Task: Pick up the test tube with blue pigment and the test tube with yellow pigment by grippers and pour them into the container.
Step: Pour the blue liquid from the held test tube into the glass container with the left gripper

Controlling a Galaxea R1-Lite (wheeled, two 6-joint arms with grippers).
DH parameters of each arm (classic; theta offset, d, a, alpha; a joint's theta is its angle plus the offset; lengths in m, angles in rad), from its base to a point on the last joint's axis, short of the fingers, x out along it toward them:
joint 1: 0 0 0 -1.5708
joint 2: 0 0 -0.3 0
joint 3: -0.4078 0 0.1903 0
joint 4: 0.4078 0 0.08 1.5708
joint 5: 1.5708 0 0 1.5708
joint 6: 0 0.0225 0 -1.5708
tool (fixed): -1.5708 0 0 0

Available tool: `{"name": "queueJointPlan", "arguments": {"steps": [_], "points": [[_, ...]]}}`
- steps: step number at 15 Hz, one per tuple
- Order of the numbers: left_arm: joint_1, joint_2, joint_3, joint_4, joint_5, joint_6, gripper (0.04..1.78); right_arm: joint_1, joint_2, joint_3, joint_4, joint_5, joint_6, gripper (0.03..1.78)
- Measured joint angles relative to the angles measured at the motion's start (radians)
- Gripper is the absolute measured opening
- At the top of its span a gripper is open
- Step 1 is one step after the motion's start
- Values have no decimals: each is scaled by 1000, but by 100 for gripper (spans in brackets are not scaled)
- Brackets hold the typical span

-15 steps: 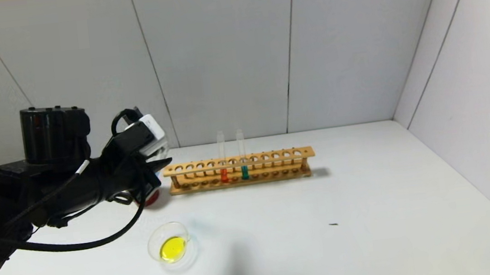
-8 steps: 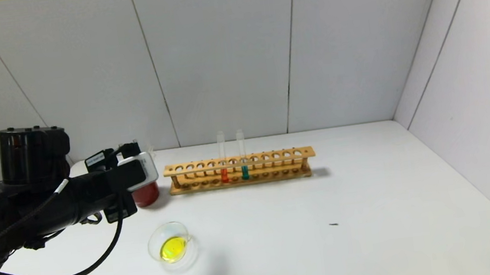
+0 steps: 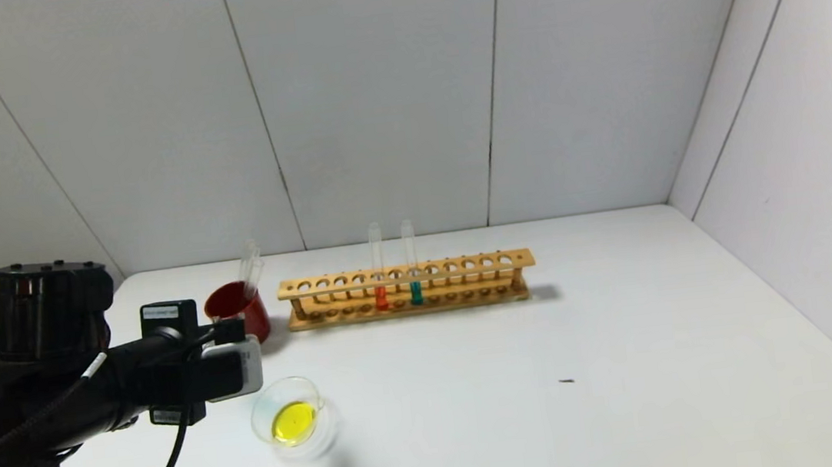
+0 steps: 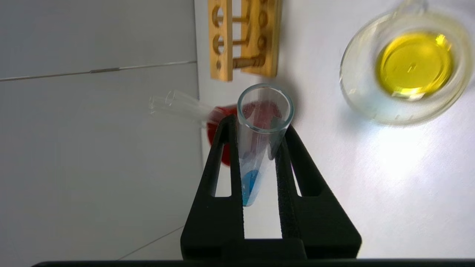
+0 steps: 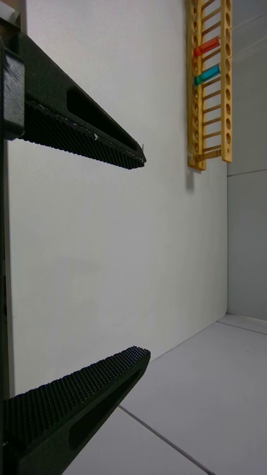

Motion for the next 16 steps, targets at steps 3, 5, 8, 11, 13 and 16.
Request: {"name": "queueJointPlan", "arguments": {"steps": [3,5,8,11,13,16], "points": [[29,5,6,2,9,99,31,0,0,0,0,0,0,175],[47,19,8,0,8,157,31,0,0,0,0,0,0,175],[60,44,-1,0,7,237,31,0,0,0,0,0,0,175],[63,70,-21,5,7,313,31,0,0,0,0,0,0,175],[63,86,-38,10,8,371,31,0,0,0,0,0,0,175],[67,119,-54,7,10,434,31,0,0,0,0,0,0,175]]}}
